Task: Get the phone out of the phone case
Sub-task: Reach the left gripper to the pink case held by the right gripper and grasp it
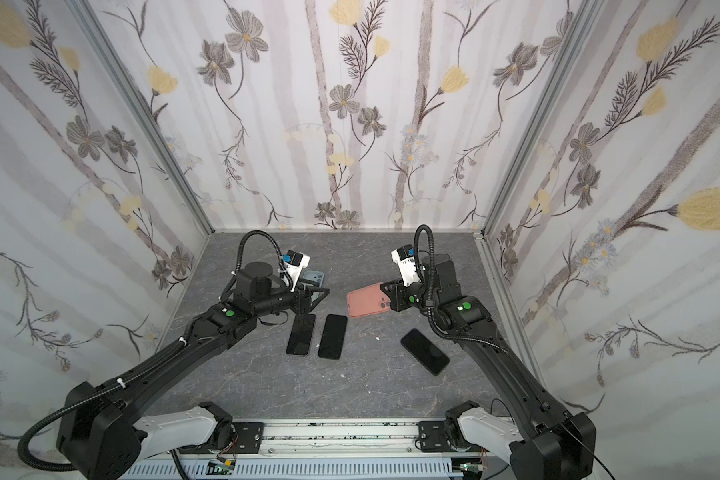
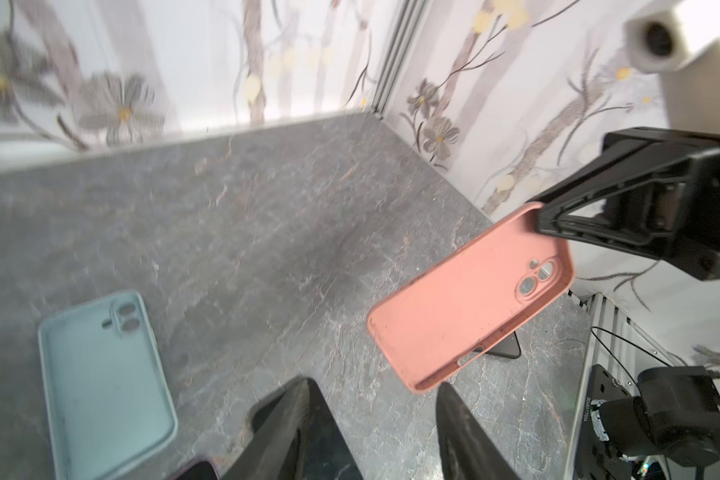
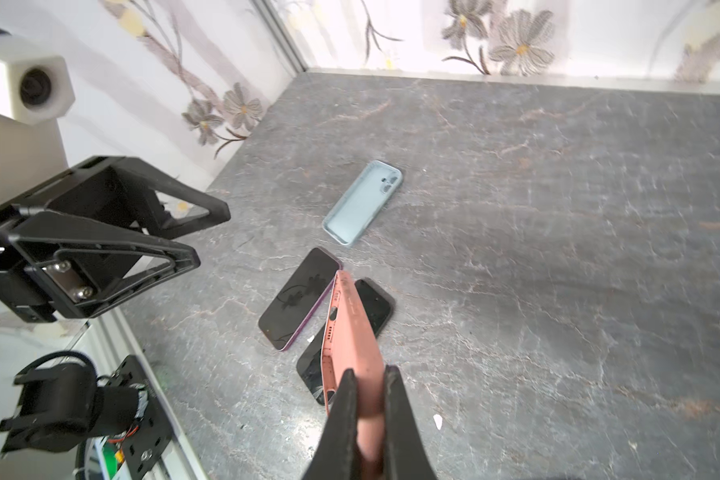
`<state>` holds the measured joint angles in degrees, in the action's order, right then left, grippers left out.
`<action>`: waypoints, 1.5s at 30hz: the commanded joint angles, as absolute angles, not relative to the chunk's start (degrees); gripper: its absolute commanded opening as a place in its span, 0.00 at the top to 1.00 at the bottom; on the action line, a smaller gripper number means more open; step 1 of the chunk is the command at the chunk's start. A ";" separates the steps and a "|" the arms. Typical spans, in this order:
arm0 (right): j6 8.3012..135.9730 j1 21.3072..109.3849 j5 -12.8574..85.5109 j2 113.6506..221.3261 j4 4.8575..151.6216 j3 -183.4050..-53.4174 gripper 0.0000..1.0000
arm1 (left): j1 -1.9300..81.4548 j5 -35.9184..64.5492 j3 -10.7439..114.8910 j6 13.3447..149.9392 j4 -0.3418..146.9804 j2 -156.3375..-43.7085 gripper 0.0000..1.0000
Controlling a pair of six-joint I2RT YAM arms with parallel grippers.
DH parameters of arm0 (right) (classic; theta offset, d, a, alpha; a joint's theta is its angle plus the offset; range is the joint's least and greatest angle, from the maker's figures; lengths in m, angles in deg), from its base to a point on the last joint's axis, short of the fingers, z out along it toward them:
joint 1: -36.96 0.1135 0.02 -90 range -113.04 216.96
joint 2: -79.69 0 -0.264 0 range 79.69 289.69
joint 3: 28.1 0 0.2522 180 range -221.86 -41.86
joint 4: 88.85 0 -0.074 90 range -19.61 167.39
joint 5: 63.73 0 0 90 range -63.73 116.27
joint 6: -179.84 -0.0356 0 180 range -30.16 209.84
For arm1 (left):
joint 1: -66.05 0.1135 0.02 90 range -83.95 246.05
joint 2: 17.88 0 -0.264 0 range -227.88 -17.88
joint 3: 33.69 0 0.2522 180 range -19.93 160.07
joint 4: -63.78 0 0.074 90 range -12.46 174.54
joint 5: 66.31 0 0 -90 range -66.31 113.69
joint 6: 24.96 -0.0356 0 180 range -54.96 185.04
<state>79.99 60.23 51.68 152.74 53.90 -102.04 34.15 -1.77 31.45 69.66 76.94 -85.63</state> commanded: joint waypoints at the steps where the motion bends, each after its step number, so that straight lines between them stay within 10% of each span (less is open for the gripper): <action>1: 85.54 60.63 60.49 153.94 48.98 -105.32 1.00 | 32.36 -0.37 32.27 58.21 77.35 -83.39 0.47; 20: 88.45 62.83 67.84 157.65 41.53 -110.59 1.00 | 26.58 -9.40 36.15 52.55 84.81 -87.21 0.47; 45: 88.38 63.15 69.24 157.65 41.02 -109.54 1.00 | 24.49 -8.86 36.95 52.16 85.81 -89.77 0.84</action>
